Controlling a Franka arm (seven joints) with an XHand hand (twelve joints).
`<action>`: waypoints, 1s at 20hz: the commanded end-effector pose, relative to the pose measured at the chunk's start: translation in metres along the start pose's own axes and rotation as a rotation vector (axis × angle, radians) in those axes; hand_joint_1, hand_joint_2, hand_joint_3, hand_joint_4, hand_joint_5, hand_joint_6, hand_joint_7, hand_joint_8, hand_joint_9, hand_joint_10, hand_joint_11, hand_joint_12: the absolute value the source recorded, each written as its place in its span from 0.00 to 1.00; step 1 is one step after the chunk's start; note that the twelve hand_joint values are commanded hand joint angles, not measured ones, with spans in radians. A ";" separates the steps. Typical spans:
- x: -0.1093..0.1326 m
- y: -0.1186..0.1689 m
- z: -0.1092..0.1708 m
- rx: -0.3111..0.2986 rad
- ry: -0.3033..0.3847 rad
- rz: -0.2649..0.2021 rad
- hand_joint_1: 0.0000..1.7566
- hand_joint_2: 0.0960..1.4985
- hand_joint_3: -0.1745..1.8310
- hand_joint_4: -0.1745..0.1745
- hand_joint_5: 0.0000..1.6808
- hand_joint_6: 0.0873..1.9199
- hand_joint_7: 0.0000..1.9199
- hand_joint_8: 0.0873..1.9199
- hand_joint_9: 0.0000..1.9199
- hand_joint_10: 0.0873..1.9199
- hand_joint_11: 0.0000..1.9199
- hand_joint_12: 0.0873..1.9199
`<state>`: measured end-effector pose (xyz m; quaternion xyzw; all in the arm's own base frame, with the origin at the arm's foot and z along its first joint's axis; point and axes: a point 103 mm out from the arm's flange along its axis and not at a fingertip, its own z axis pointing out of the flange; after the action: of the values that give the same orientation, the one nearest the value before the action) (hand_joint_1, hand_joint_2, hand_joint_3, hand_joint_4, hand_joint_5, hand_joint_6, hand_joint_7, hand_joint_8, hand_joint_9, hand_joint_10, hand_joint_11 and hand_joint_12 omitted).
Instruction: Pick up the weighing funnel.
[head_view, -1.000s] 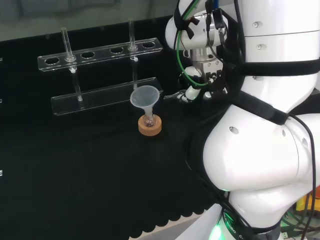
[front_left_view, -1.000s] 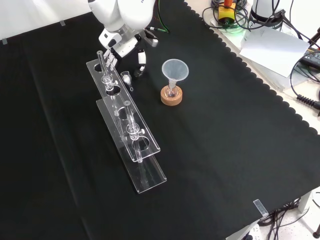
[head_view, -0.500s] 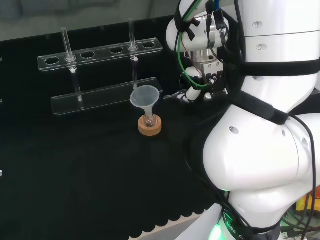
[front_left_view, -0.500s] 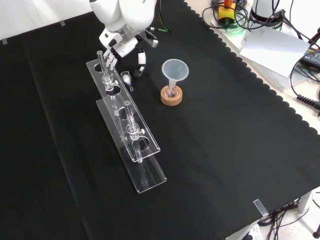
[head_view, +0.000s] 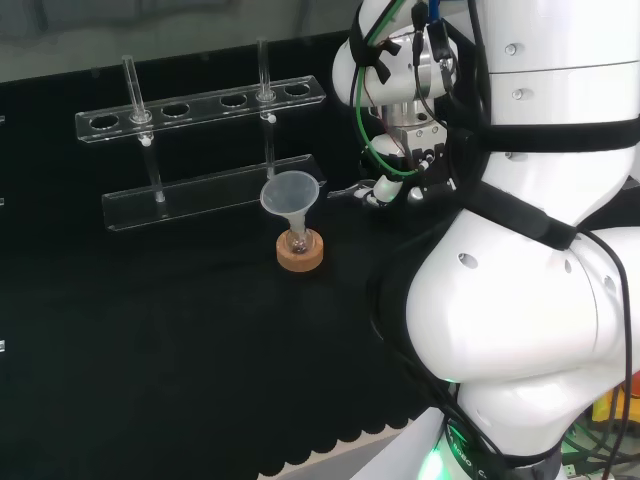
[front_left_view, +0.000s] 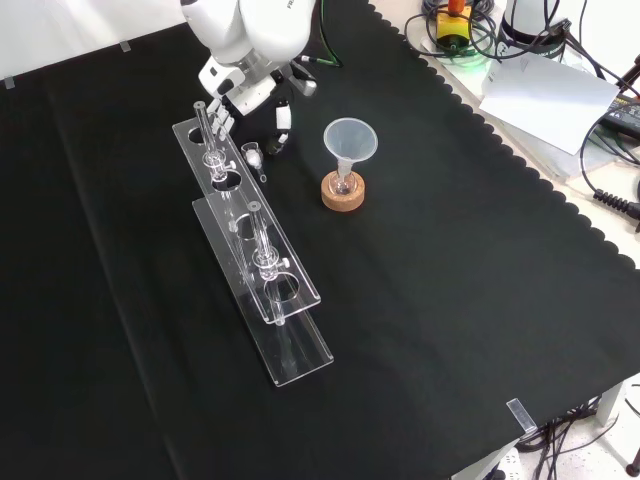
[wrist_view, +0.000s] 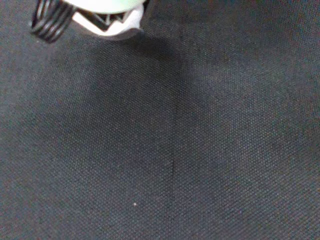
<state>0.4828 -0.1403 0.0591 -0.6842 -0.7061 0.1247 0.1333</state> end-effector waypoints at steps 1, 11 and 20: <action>-0.001 0.001 0.002 -0.006 -0.001 0.000 0.54 0.36 0.42 0.44 0.33 0.33 0.18 0.33 0.32 0.27 0.15 0.71; -0.001 0.004 0.003 -0.004 -0.005 0.009 0.55 0.37 0.42 0.47 0.35 0.36 0.18 0.33 0.32 0.27 0.15 0.71; 0.000 0.010 0.005 -0.017 -0.010 0.013 0.55 0.37 0.42 0.49 0.37 0.39 0.18 0.33 0.33 0.27 0.15 0.71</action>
<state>0.4905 -0.1402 0.0521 -0.6886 -0.7038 0.1239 0.1232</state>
